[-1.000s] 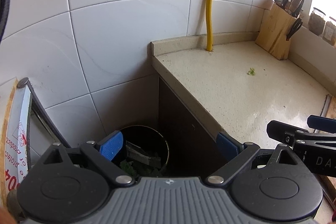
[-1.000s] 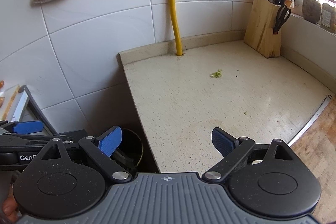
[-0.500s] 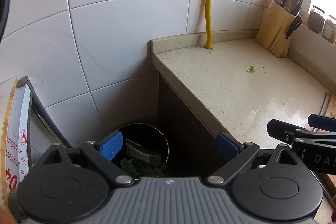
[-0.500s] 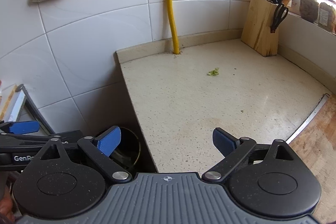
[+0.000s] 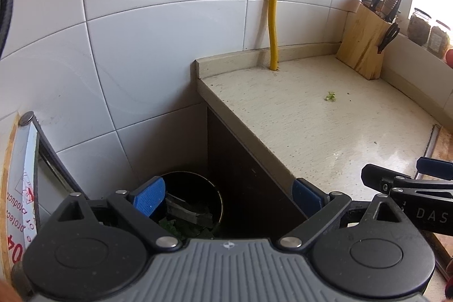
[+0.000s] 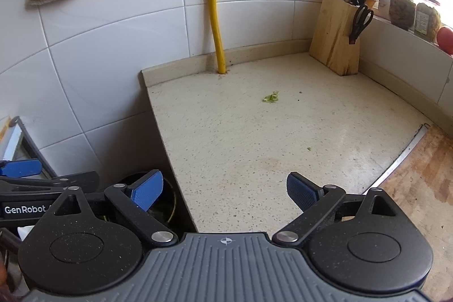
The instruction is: Collect trash
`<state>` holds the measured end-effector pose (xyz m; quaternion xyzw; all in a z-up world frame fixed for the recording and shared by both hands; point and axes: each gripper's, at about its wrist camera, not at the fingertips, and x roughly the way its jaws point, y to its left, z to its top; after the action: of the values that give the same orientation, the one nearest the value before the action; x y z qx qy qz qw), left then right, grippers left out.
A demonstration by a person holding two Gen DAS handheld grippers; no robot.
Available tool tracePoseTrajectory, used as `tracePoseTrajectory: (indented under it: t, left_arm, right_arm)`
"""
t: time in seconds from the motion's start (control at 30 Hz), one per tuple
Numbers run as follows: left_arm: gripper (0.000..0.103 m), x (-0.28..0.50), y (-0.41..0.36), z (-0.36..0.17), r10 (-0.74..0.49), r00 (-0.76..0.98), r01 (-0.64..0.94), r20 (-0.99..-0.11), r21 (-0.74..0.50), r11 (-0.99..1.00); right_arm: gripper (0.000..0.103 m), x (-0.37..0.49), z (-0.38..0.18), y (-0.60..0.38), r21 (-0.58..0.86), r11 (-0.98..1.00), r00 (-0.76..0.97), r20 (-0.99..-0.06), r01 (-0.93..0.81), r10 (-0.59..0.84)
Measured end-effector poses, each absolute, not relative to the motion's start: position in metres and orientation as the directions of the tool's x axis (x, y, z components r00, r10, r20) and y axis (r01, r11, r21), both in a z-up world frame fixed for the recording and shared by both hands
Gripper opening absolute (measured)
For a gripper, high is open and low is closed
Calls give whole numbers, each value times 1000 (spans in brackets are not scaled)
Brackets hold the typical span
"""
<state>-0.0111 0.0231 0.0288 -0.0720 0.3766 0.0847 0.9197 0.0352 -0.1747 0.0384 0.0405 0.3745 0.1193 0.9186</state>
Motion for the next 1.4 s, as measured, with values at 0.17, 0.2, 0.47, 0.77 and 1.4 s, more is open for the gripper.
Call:
tracePoseTrajectory:
  t: [0.17, 0.2, 0.47, 0.77, 1.4]
  left_arm:
    - [95, -12, 22, 30, 106, 706, -204, -700, -59, 977]
    - [95, -13, 21, 31, 110, 708, -203, -697, -52, 978]
    - [95, -17, 24, 31, 125, 711, -215, -692, -44, 976]
    - [95, -19, 26, 27, 133, 697, -228, -705, -42, 973]
    - [93, 2, 43, 8, 121, 601, -254, -790, -45, 966]
  right_arm:
    - [97, 34, 39, -175, 174, 967, 687, -681, -184, 253]
    - [97, 34, 39, -174, 176, 967, 685, -682, -184, 255]
    - [97, 34, 39, -171, 173, 964, 677, -687, -201, 264]
    - [97, 35, 36, -167, 168, 962, 658, -703, -216, 271]
    - [97, 58, 21, -146, 139, 961, 594, -761, -240, 259]
